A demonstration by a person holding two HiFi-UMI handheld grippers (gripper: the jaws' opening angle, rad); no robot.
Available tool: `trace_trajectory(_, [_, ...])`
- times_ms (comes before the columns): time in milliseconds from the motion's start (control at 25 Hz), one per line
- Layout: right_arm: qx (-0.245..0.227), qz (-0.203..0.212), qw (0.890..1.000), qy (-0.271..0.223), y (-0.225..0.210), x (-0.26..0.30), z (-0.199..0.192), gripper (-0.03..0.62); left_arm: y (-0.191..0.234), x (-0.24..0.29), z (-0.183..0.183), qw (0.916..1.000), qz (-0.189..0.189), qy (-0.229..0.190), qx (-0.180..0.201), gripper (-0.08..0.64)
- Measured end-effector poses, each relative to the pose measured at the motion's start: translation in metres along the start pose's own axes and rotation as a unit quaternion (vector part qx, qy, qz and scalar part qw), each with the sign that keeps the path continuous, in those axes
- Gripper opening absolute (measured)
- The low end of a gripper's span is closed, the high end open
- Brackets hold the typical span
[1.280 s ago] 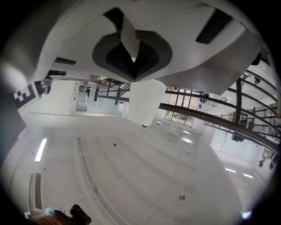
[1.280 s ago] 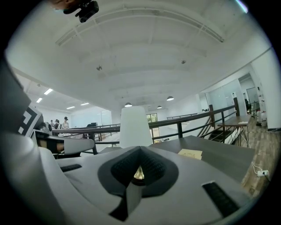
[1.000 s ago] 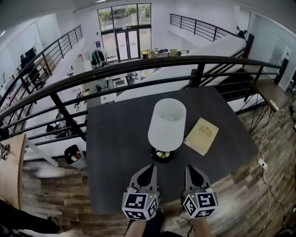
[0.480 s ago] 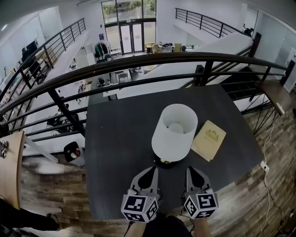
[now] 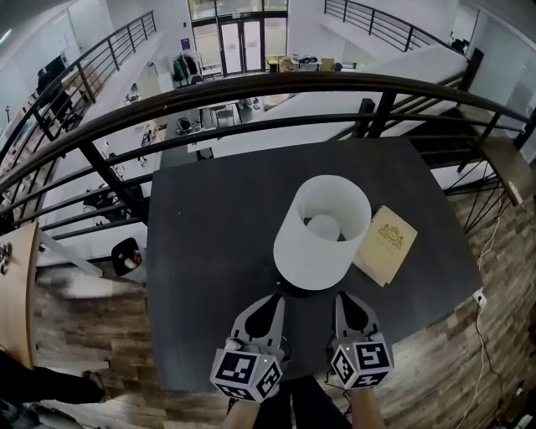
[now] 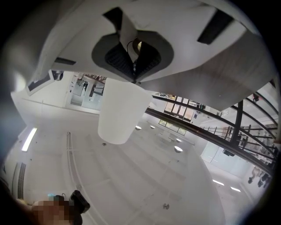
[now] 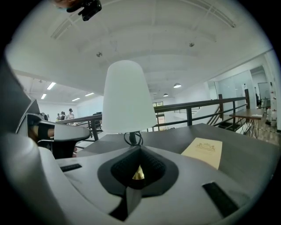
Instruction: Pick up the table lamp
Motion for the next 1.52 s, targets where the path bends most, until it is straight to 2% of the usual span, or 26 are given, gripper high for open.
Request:
trace_trajectory(120, [-0.005,0.01,1.0,0.008,-0.002,0.007,-0.005,-0.006,0.001,0.004,-0.005,0.9999,0.001,-0.004,-0.012,0.014])
trace_trajectory(280, [-0.004,0.021,1.0,0.017,-0.007,0.015,-0.014,-0.002,-0.004,0.009,-0.01,0.9993,-0.022,-0.013,-0.028,0.032])
trace_trajectory(520, [-0.005,0.042,0.999,0.028,-0.006,0.026,-0.025,0.0,-0.006,0.01,-0.012,0.9947,-0.053,-0.04,-0.079,0.032])
trace_trajectory(640, [-0.006,0.052,0.998,0.029,-0.007,0.033,-0.029,0.018,-0.002,0.01,-0.014,0.9901,-0.06,-0.058,-0.112,0.045])
trace_trajectory(760, [-0.009,0.057,0.998,0.035,-0.006,0.04,-0.036,0.018,0.003,0.011,-0.016,0.9822,-0.07,-0.075,-0.157,0.058])
trace_trajectory(920, [-0.012,0.064,0.997,0.039,-0.005,0.05,-0.041,0.018,0.004,0.017,-0.015,0.9744,-0.086,-0.09,-0.187,0.06])
trace_trajectory(1040, [-0.011,0.067,0.997,0.042,-0.003,0.056,-0.047,0.02,0.003,0.025,-0.017,0.962,-0.109,-0.103,-0.228,0.081])
trace_trajectory(1160, [-0.013,0.072,0.996,0.046,-0.001,0.061,-0.052,0.025,0.001,0.034,-0.022,0.9442,-0.14,-0.113,-0.276,0.1])
trace_trajectory(1360, [-0.016,0.076,0.995,0.054,0.002,0.065,-0.061,0.026,0.004,0.034,-0.026,0.8995,-0.197,-0.148,-0.361,0.17])
trace_trajectory(1440, [-0.018,0.077,0.995,0.056,0.004,0.067,-0.064,0.028,0.008,0.032,-0.027,0.8925,-0.205,-0.154,-0.371,0.179])
trace_trajectory(1520, [-0.016,0.076,0.995,0.056,0.006,0.069,-0.067,0.028,0.011,0.034,-0.029,0.8915,-0.207,-0.154,-0.372,0.179])
Point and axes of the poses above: the fingertips, and each gripper's own axes: x forward along the fingers, y to its left, z out of its top, the point moved 5 cm from there along -x, backward along the fingers
